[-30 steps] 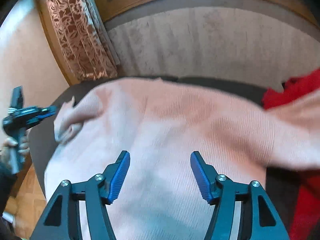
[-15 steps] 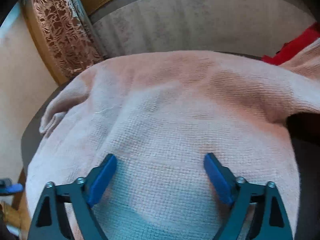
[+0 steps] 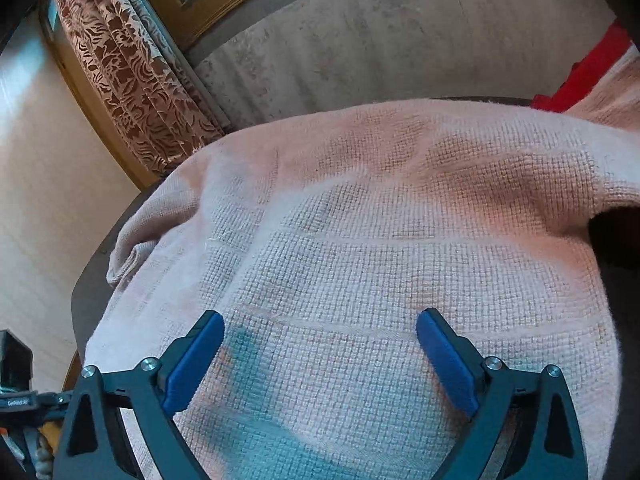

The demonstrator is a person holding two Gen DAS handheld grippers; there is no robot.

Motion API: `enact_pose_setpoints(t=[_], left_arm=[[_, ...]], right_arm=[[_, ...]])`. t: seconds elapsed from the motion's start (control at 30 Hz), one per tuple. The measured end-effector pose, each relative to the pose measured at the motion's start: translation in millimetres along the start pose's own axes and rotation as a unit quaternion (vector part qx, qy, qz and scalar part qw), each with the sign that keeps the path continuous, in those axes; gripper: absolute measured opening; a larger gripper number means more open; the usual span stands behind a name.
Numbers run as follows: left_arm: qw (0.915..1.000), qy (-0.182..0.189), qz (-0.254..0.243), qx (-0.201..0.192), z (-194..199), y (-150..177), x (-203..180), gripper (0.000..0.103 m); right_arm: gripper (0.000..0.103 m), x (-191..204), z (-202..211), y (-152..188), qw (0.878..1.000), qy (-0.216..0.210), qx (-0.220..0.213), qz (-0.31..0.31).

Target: Fold clothes

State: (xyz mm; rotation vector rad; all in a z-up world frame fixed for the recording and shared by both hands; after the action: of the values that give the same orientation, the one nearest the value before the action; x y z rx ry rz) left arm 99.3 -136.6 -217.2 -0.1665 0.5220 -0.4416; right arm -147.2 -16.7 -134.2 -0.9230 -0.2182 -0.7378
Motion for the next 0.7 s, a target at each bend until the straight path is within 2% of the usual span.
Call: enact_pose_setpoints(t=[0.03, 0.07, 0.1, 0.13, 0.2, 0.3, 0.37, 0.43, 0.5, 0.6, 0.67, 0.7], left_arm=[[1.0000, 0.000, 0.002, -0.006, -1, -4, -2, 0.048], [0.9999, 0.004, -0.003, -0.009, -3, -7, -5, 0.034], [0.9998, 0.009, -0.012, -0.011, -5, -11, -7, 0.013], [0.9998, 0.016, -0.011, -0.004, -10, -13, -8, 0.004], [0.9994, 0.033, 0.001, 0.011, -20, -16, -8, 0.004], [0.9984, 0.057, -0.003, -0.005, -3, -25, -8, 0.003], [0.9966, 0.081, -0.006, -0.015, 22, -33, -6, 0.003], [0.9945, 0.099, -0.013, -0.029, 50, -42, -2, 0.003], [0.9933, 0.106, -0.026, -0.039, 76, -49, 2, 0.003], [0.9928, 0.098, -0.043, -0.055, 116, -57, 17, 0.003], [0.9915, 0.109, -0.059, -0.040, 132, -58, 21, 0.003], [0.9907, 0.116, -0.068, -0.020, 136, -54, 21, 0.004]], right_arm=[[0.099, 0, 0, 2, 1.000, 0.000, 0.000, 0.000], [0.099, 0, 0, 2, 1.000, 0.000, -0.001, 0.000], [0.099, 0, 1, 3, 1.000, -0.001, -0.001, 0.000], [0.099, 0, 2, 4, 1.000, -0.001, -0.002, -0.001], [0.099, -1, 2, 5, 1.000, -0.007, -0.004, -0.004], [0.099, -3, 3, 4, 1.000, -0.020, -0.009, -0.015], [0.099, -3, 4, 4, 0.999, -0.028, -0.012, -0.022], [0.099, 0, 2, 4, 1.000, -0.017, 0.000, -0.018], [0.099, 5, -1, 5, 1.000, -0.003, 0.017, -0.013], [0.099, 23, -1, 9, 0.998, -0.015, 0.048, -0.025], [0.099, 40, 10, 10, 0.997, -0.052, 0.038, -0.039], [0.099, 45, 16, 10, 0.997, -0.059, 0.029, -0.040]])
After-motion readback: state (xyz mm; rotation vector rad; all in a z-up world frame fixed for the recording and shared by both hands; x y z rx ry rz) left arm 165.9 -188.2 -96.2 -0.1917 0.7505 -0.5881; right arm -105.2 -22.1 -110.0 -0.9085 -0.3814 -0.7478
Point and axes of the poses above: each gripper's, at about its wrist camera, not at the fingertips, and z roughly against the way its jaws point, x to its left, y to its underside, the point moved 8 cm from there along -z, roughly the way its jaws point, and after that the axes turned 10 degrees about -y, right-handed, at the moved point
